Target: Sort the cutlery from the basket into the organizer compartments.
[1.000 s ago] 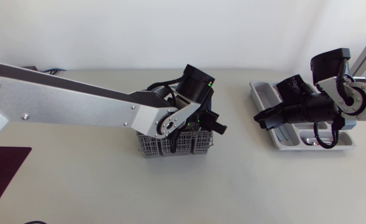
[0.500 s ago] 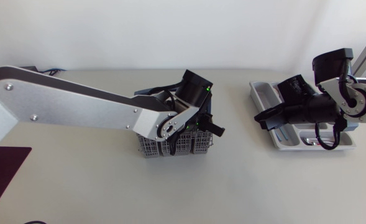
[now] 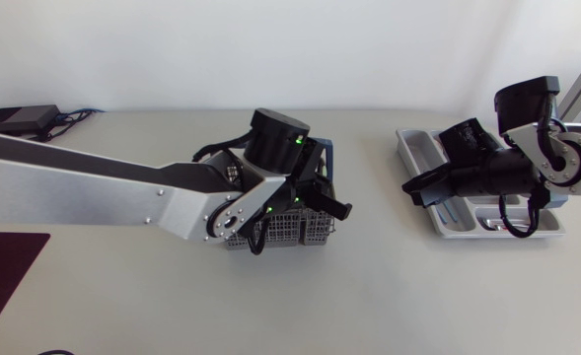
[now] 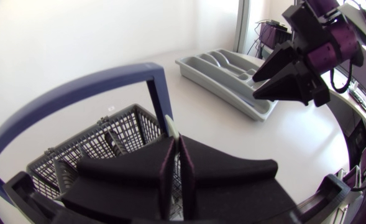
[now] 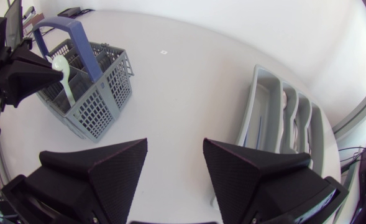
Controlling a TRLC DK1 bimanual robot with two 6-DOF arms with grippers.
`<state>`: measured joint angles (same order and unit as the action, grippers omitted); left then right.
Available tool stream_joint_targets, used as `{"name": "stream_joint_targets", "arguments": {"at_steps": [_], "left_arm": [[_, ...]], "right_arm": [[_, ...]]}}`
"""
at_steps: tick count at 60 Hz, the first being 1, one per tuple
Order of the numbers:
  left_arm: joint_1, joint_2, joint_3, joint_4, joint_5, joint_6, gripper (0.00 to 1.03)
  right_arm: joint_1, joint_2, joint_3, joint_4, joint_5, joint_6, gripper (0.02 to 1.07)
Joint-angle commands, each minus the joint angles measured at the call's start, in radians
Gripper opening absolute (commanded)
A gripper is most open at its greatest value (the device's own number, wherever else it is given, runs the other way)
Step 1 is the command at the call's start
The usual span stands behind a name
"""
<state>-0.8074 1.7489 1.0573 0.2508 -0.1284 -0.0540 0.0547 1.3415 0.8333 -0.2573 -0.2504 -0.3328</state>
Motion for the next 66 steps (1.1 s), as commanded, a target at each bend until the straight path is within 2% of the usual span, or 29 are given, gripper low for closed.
{"name": "stream_joint_targets", "arguments": {"at_steps": [1, 10, 18, 27, 38, 54, 58, 62, 66], "left_arm": [[-0.004, -0.063, -0.042, 0.033, 0.015, -0.001, 0.04], [-0.019, -0.127, -0.059, 0.054, 0.044, 0.005, 0.04], [-0.01, -0.198, -0.028, 0.011, 0.119, -0.001, 0.04], [0.045, -0.273, 0.038, -0.1, 0.248, -0.007, 0.04], [0.119, -0.295, 0.081, -0.157, 0.366, -0.033, 0.04], [0.218, -0.269, 0.176, -0.292, 0.713, -0.047, 0.04], [0.228, -0.266, 0.181, -0.308, 0.757, -0.04, 0.04], [0.234, -0.258, 0.196, -0.343, 0.843, -0.029, 0.04], [0.234, -0.25, 0.201, -0.363, 0.883, -0.01, 0.04]], "right_arm": [[0.013, -0.025, -0.033, 0.009, 0.0, 0.026, 0.68], [0.039, -0.062, -0.045, 0.012, -0.006, 0.02, 0.68], [0.076, -0.133, -0.042, 0.003, -0.038, 0.017, 0.68], [0.105, -0.2, -0.025, -0.022, -0.087, 0.015, 0.7], [0.129, -0.26, -0.02, -0.039, -0.127, 0.021, 0.7], [0.143, -0.337, 0.012, -0.102, -0.294, 0.025, 0.71], [0.166, -0.334, 0.02, -0.108, -0.319, 0.026, 0.71], [0.181, -0.332, 0.024, -0.114, -0.354, 0.026, 0.71], [0.205, -0.334, 0.032, -0.115, -0.374, 0.034, 0.71]]}}
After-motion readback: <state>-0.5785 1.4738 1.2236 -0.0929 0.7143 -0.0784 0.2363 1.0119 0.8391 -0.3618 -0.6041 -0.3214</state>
